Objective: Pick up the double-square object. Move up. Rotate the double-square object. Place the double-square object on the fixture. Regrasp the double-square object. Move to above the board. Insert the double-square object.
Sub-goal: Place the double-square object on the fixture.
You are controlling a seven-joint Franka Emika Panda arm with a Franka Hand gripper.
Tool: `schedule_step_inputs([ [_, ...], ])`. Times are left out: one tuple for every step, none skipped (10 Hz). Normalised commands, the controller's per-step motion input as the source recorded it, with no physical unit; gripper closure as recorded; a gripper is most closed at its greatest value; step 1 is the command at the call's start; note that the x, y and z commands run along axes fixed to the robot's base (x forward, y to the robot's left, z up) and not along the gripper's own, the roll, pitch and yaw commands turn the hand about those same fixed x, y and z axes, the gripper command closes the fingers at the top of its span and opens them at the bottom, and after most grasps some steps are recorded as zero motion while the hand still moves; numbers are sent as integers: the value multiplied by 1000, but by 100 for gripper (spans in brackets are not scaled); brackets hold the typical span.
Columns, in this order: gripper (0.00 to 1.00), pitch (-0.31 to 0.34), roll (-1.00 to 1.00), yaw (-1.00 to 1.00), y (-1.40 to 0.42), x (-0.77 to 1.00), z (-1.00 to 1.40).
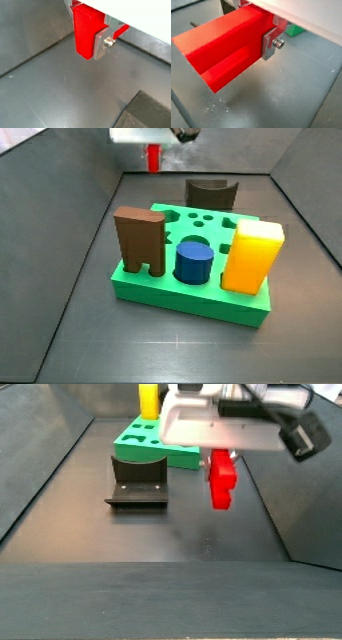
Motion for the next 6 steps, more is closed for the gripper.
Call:
schedule_step_inputs([
  [100,21,-28,4,-4,-11,1000],
  [100,20,-39,7,-7,-15,1000],
  [100,22,-48,8,-10,-19,1000],
  [100,23,-59,8,-12,-20,1000],
  [100,24,-64,8,-12,-20,955],
  [100,30,-79,7,-9,-9,681],
])
